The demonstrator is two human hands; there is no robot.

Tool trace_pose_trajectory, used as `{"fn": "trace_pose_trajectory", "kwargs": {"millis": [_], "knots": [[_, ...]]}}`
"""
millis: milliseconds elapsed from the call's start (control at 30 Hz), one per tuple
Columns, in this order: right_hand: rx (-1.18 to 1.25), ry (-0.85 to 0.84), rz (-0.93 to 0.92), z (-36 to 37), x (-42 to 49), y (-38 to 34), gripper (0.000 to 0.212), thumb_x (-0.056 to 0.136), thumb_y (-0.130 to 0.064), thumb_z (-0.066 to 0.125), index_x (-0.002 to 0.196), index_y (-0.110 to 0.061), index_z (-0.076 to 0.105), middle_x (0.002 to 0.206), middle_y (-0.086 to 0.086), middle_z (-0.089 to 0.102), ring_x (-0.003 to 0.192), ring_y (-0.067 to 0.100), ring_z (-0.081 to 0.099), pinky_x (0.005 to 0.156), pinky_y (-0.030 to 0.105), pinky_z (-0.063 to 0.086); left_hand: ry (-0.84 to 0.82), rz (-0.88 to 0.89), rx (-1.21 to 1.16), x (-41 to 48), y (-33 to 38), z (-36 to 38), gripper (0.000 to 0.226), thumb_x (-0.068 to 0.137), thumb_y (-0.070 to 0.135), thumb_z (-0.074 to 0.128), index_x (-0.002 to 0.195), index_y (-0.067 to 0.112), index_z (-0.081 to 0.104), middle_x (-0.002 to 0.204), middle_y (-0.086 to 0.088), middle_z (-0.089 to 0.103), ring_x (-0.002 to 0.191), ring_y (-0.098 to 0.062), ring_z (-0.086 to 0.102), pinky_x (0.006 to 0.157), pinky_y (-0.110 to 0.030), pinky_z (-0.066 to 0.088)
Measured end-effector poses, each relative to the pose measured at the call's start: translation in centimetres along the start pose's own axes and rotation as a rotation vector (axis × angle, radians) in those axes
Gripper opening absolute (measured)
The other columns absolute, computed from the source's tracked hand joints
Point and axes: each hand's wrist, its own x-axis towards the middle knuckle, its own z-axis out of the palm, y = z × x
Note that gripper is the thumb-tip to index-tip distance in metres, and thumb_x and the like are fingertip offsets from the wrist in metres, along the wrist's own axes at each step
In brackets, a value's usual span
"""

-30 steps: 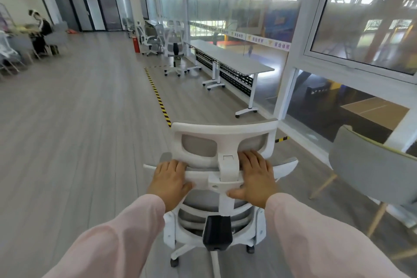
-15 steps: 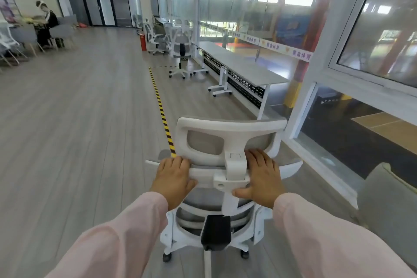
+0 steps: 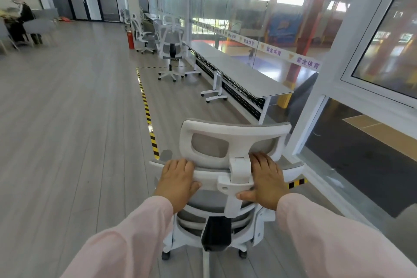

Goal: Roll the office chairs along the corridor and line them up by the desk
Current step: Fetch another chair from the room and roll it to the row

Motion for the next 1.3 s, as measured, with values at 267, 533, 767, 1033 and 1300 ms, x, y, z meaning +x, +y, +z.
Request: {"fn": "trace_pose_trajectory", "kwargs": {"millis": [267,533,767,1033,1300], "knots": [[0.027,0.023,-0.047,1.9,18.8,6.1,0.113,0.062,-0.064,0.072,0.148,-0.025,0.009,0.152,-0.003,0.015,0.143,0.021,0.005,0.117,0.039,0.004,0.02,-0.032,0.007,17.6,-3.5,5.2,0.035,0.086,0.048,0.051,0.112,0.025,0.044,0.11,0.005,0.047,0.105,-0.017,0.041,0.101,-0.03,0.028],[0.04,-0.034,-0.107,2.8,38.2,10.9,0.113,0.066,-0.064,0.07,0.149,-0.024,0.005,0.154,-0.002,0.01,0.144,0.022,0.0,0.117,0.04,0.001,-0.002,-0.106,0.028,35.3,-7.5,8.9,0.034,0.086,0.045,0.054,0.108,0.022,0.046,0.108,0.003,0.05,0.104,-0.019,0.044,0.102,-0.032,0.03],[0.022,-0.016,-0.139,4.4,54.1,13.5,0.109,0.065,-0.064,0.07,0.147,-0.024,0.011,0.152,-0.002,0.015,0.143,0.021,0.004,0.116,0.038,0.005,0.047,-0.13,0.056,49.2,-12.5,12.6,0.03,0.085,0.041,0.054,0.103,0.018,0.05,0.102,0.0,0.05,0.097,-0.022,0.044,0.094,-0.033,0.034],[0.007,-0.049,-0.13,6.2,73.0,14.6,0.115,0.064,-0.063,0.072,0.149,-0.023,0.005,0.155,-0.002,0.007,0.144,0.019,0.001,0.116,0.038,0.001,0.117,-0.133,0.057,65.4,-19.7,16.5,0.03,0.082,0.04,0.061,0.1,0.017,0.053,0.097,-0.001,0.053,0.093,-0.024,0.048,0.091,-0.036,0.037],[-0.001,-0.131,-0.128,7.7,91.4,14.5,0.119,0.068,-0.062,0.069,0.15,-0.024,-0.008,0.158,-0.004,-0.007,0.145,0.016,-0.01,0.116,0.038,-0.007,0.121,-0.139,0.043,81.2,-28.1,19.1,0.029,0.081,0.039,0.059,0.101,0.019,0.052,0.099,0.0,0.053,0.094,-0.024,0.048,0.094,-0.036,0.037]]}}
